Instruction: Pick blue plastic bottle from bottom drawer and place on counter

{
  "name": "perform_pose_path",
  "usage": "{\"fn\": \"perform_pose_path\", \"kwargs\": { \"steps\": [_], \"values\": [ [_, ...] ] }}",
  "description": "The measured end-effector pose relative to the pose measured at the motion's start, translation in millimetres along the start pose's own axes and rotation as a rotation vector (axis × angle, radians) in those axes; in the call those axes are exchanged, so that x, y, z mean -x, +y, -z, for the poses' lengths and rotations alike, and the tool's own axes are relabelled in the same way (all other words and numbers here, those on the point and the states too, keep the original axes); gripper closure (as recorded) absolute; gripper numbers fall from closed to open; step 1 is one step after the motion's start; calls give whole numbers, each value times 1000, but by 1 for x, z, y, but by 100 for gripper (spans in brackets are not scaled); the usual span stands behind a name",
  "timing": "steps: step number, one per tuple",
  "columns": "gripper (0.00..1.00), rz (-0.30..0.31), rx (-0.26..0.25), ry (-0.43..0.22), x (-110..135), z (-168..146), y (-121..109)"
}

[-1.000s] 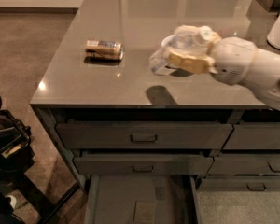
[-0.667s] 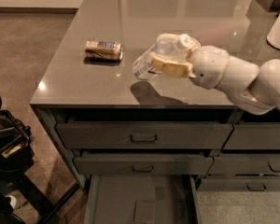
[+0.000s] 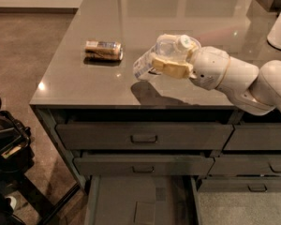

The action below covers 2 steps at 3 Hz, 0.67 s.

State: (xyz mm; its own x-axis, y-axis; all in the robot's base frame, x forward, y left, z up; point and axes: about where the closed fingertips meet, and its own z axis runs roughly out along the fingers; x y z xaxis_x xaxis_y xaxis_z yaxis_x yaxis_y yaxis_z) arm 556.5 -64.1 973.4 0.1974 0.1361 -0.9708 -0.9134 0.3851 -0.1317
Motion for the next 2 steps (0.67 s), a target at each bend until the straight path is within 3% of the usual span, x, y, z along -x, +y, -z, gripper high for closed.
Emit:
{"fn": "perform_pose_path", "kwargs": {
  "steps": [2],
  "values": [
    [12,0,0,0,0,0,0]
  ]
}}
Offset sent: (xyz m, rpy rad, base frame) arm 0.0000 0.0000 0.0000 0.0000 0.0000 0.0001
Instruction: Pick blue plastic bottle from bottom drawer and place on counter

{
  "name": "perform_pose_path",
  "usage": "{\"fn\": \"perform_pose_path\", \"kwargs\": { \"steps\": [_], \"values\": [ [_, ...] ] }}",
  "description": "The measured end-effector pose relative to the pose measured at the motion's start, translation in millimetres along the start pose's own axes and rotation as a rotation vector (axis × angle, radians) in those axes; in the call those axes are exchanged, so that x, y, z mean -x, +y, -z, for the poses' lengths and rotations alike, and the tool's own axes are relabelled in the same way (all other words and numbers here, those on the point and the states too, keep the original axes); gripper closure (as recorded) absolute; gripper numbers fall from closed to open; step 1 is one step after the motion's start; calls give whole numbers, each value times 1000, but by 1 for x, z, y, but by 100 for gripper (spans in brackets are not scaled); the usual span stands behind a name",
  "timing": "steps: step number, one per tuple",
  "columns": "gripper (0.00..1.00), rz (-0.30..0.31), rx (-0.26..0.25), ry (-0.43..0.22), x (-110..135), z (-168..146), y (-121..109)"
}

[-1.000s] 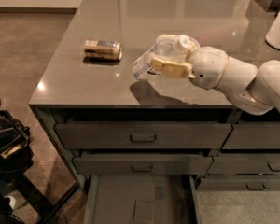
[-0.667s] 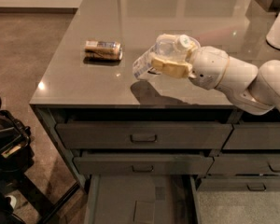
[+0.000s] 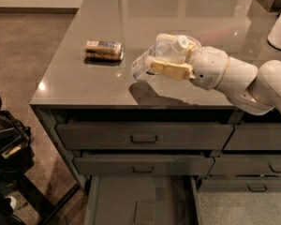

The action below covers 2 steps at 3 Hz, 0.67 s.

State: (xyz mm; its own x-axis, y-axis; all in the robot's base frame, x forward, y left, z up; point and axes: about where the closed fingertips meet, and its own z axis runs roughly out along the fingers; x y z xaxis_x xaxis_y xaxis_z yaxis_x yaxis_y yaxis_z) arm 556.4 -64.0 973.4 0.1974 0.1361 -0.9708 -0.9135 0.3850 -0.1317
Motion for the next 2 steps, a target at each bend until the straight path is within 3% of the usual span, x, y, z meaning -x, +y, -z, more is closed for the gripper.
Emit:
{"fn": "perform_pose_path", "kwargs": {
  "steps": [1,2],
  "values": [
    [0,0,0,0,0,0,0],
    [0,0,0,0,0,0,0]
  ]
}}
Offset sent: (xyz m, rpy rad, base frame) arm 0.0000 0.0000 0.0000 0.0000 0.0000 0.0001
